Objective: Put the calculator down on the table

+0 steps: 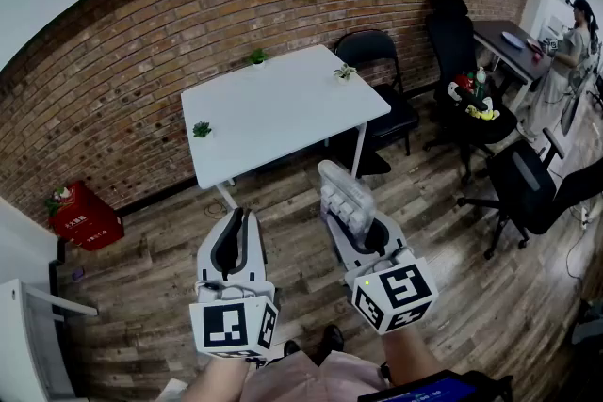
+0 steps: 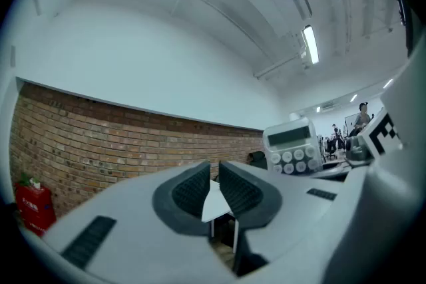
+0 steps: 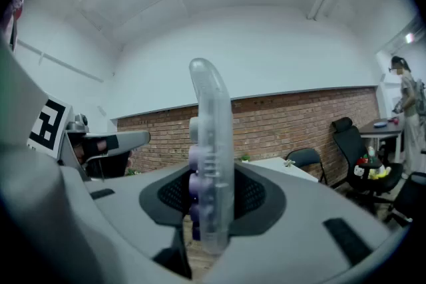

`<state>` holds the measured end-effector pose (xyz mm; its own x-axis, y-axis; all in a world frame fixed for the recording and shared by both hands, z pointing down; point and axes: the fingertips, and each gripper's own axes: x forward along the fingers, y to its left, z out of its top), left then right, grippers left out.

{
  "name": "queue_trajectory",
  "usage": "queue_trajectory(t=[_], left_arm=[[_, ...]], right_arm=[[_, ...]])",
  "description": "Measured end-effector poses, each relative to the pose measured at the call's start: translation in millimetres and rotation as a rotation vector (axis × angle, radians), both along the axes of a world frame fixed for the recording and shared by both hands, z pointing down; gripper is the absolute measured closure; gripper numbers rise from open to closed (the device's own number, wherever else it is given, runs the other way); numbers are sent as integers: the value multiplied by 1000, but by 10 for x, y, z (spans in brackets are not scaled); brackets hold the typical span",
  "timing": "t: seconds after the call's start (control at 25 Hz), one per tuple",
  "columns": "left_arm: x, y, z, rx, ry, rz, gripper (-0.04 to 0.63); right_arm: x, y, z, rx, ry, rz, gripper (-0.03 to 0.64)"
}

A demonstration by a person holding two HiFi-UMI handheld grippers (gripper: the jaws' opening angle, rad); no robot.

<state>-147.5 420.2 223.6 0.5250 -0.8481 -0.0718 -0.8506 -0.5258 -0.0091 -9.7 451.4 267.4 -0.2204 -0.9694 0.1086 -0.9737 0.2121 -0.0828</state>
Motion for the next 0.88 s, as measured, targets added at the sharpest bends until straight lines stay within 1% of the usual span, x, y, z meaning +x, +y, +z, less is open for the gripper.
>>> queue_trajectory(t=[0.24,0.48,0.68,0.88], left_arm=[[159,-24,83,-12,-11,1,546],[353,-74,147,-23,-28,-13,546],[521,-94,262,-34,-27,-32,546],[568,-242,366,-56,-31,-53,546]], right_arm=[[148,-21,59,-4,-4,-2,488],[391,-68,90,7,-66,-15,486],[613,-135,201,-7,-69,-26,486],[677,-305,284,-30,-65,-44,486]])
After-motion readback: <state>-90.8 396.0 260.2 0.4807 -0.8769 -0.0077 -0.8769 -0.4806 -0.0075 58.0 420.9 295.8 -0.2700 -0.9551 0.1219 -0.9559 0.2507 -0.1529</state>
